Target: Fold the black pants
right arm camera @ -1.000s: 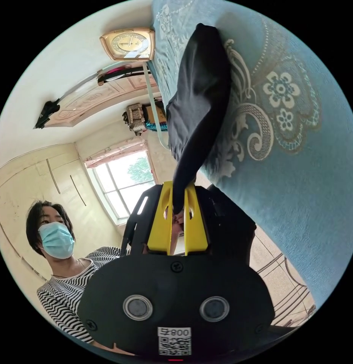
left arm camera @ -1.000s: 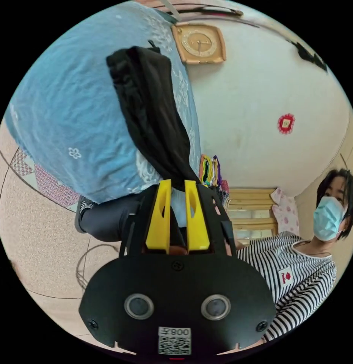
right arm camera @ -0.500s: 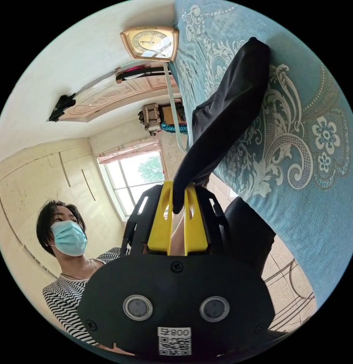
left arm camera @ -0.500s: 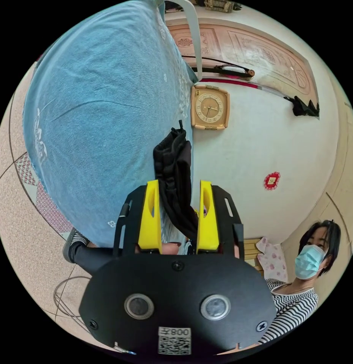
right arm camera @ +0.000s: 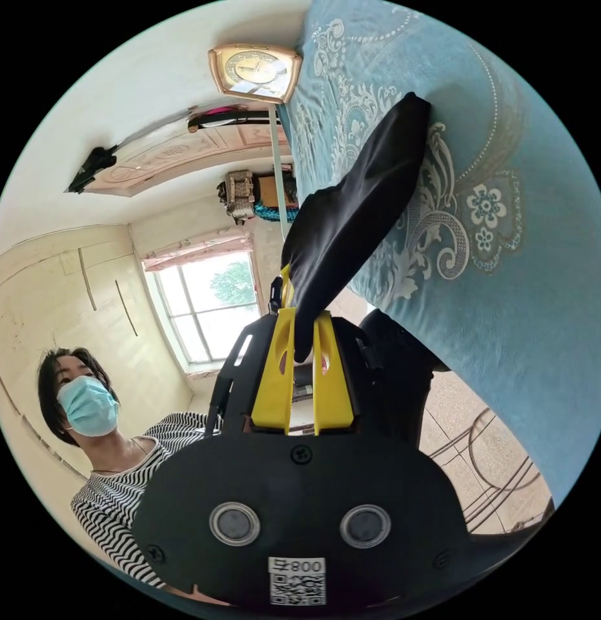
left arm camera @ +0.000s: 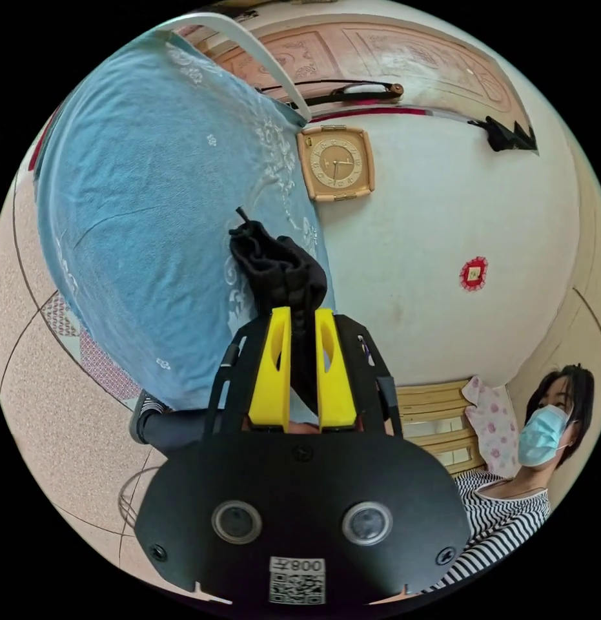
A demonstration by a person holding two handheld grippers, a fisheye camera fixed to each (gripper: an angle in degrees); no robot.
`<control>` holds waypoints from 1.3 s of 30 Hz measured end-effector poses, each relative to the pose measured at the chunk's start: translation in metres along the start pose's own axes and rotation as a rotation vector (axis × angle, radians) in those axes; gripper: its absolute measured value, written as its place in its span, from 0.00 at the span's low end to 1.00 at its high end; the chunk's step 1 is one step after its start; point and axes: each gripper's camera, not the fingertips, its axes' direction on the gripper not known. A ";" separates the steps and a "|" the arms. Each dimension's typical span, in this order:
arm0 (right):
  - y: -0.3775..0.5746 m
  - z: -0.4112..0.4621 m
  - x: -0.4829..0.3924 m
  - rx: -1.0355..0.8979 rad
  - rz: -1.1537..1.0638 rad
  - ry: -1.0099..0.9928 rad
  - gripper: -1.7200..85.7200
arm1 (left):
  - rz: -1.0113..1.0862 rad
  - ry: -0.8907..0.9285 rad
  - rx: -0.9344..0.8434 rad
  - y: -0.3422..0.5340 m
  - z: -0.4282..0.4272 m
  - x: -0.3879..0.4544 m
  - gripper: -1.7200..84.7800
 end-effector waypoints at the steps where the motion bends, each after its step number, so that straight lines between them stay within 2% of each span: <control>1: 0.006 -0.005 0.001 0.002 -0.008 -0.004 0.05 | 0.021 0.006 -0.009 -0.003 0.007 0.026 0.10; 8: 0.100 -0.068 0.014 0.042 -0.114 -0.056 0.04 | 0.162 0.003 -0.099 -0.011 0.074 0.179 0.10; 14: 0.187 -0.155 0.041 0.214 -0.178 -0.117 0.04 | 0.269 0.019 -0.257 -0.024 0.210 0.327 0.10; 20: 0.282 -0.300 0.032 0.483 -0.361 -0.106 0.03 | 0.497 0.153 -0.465 -0.025 0.426 0.542 0.09; 22: 0.318 -0.352 0.013 0.579 -0.454 -0.051 0.03 | 0.623 0.258 -0.534 -0.010 0.520 0.652 0.09; 25: 0.392 -0.430 -0.024 0.759 -0.612 0.092 0.04 | 0.752 0.411 -0.615 0.023 0.632 0.788 0.09; 29: 0.502 -0.499 -0.042 1.011 -0.725 0.313 0.04 | 0.813 0.548 -0.738 0.077 0.764 0.918 0.09; 31: 0.539 -0.517 -0.027 1.099 -0.703 0.388 0.04 | 0.850 0.549 -0.827 0.119 0.849 0.977 0.10; 33: 0.573 -0.534 0.018 1.192 -0.615 0.425 0.05 | 0.846 0.526 -0.903 0.150 0.914 1.000 0.10; 35: 0.587 -0.545 0.066 1.239 -0.515 0.422 0.05 | 0.851 0.435 -0.976 0.180 0.979 1.009 0.10; 37: 0.592 -0.554 0.126 1.275 -0.357 0.404 0.05 | 0.859 0.200 -1.084 0.214 1.060 0.998 0.10; 39: 0.587 -0.559 0.204 1.231 -0.146 0.339 0.06 | 0.812 0.147 -1.114 0.221 1.098 0.991 0.10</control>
